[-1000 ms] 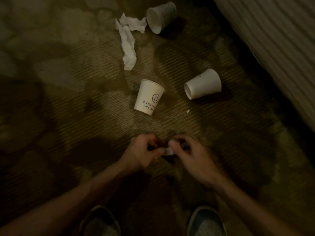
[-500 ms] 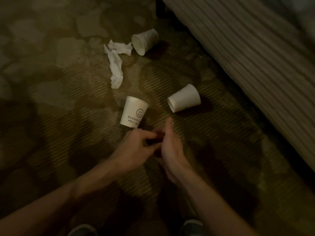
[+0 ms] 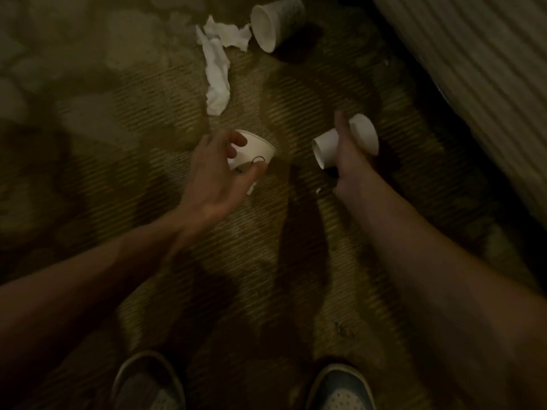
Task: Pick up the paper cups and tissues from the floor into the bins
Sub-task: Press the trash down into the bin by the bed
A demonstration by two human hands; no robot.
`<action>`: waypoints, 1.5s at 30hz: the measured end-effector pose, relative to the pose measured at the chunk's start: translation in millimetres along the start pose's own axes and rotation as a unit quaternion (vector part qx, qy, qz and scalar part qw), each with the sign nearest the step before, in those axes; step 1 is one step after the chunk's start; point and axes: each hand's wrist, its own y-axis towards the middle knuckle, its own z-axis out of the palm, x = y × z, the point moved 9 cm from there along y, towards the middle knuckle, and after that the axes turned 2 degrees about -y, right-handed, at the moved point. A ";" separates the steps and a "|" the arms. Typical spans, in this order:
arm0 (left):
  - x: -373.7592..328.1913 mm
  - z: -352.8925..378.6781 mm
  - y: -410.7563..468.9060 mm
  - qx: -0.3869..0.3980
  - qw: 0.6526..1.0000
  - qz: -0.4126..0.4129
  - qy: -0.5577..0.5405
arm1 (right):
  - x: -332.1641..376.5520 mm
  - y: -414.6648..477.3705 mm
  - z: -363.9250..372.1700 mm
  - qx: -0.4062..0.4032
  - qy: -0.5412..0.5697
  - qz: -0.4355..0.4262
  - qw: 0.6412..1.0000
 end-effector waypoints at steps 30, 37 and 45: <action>20.1 -9.7 182.5 0.025 0.886 0.288 0.363 | 39.9 43.9 80.2 0.079 -0.370 -0.221 0.899; 15.7 -2.2 260.9 0.069 0.883 0.208 0.416 | 37.5 47.6 78.1 0.083 -0.363 -0.221 0.901; 21.3 8.8 258.2 0.118 0.906 0.209 0.350 | 36.8 49.5 76.9 0.087 -0.358 -0.211 0.905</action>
